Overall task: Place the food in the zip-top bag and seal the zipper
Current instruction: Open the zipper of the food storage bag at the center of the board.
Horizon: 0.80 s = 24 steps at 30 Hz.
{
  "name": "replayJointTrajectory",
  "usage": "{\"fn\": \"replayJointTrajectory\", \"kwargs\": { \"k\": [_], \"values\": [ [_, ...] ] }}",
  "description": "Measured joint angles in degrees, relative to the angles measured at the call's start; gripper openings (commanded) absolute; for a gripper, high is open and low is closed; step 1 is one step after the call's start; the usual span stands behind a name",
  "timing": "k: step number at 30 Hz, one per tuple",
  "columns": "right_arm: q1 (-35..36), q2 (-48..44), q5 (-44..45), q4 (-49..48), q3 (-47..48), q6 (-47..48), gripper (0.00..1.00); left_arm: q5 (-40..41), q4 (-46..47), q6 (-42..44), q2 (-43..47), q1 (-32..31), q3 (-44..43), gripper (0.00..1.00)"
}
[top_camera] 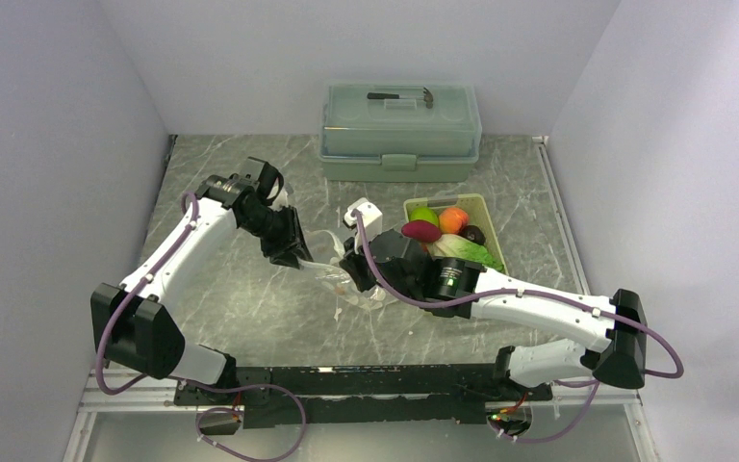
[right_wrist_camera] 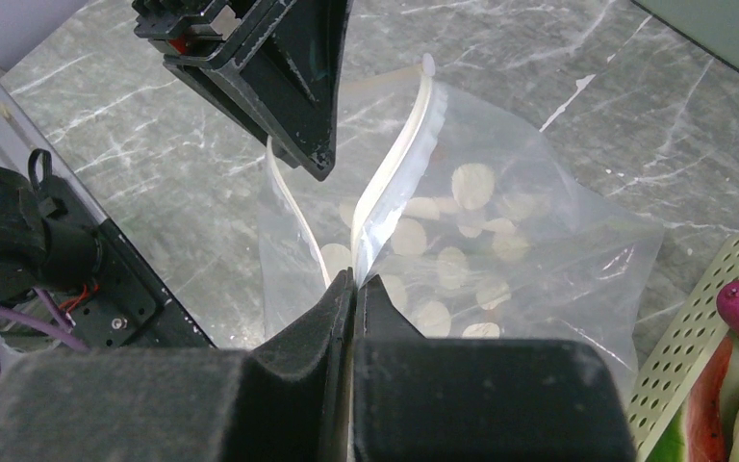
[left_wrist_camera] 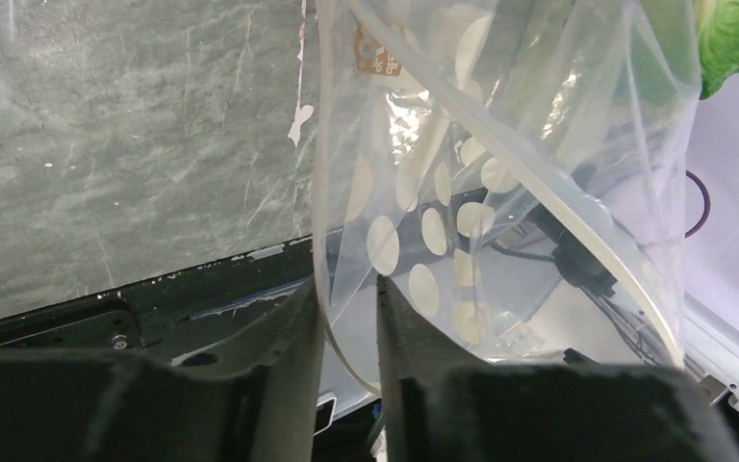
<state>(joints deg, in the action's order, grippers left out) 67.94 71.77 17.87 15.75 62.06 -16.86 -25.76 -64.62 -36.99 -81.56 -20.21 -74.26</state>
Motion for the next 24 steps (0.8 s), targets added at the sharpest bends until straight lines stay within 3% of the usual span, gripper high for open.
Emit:
{"fn": "replayJointTrajectory", "kwargs": {
  "k": [5,10,14,17,20,24],
  "values": [
    [0.09,0.02,0.68,0.00,0.00,0.00,0.00,0.07,-0.57,0.42,0.00,0.00,0.00,0.02],
    [0.15,0.09,1.53,0.00,0.00,-0.04,0.02,0.11,-0.92,0.66,0.00,0.00,0.00,0.00],
    [0.15,0.00,1.57,-0.26,-0.11,-0.20,0.37,0.66,-0.94,0.83,0.00,-0.02,0.00,0.00],
    [0.15,-0.15,1.57,-0.31,-0.09,-0.28,0.55,2.32,-1.31,1.05,0.00,-0.02,-0.02,0.00],
    [0.15,-0.57,1.51,-0.26,-0.09,-0.46,0.66,4.66,-2.36,1.46,0.00,-0.02,-0.72,0.00],
    [0.24,-0.98,1.42,0.66,0.59,-0.59,0.71,8.59,-4.22,2.08,0.00,-0.68,-3.56,0.00]
  ]
}}
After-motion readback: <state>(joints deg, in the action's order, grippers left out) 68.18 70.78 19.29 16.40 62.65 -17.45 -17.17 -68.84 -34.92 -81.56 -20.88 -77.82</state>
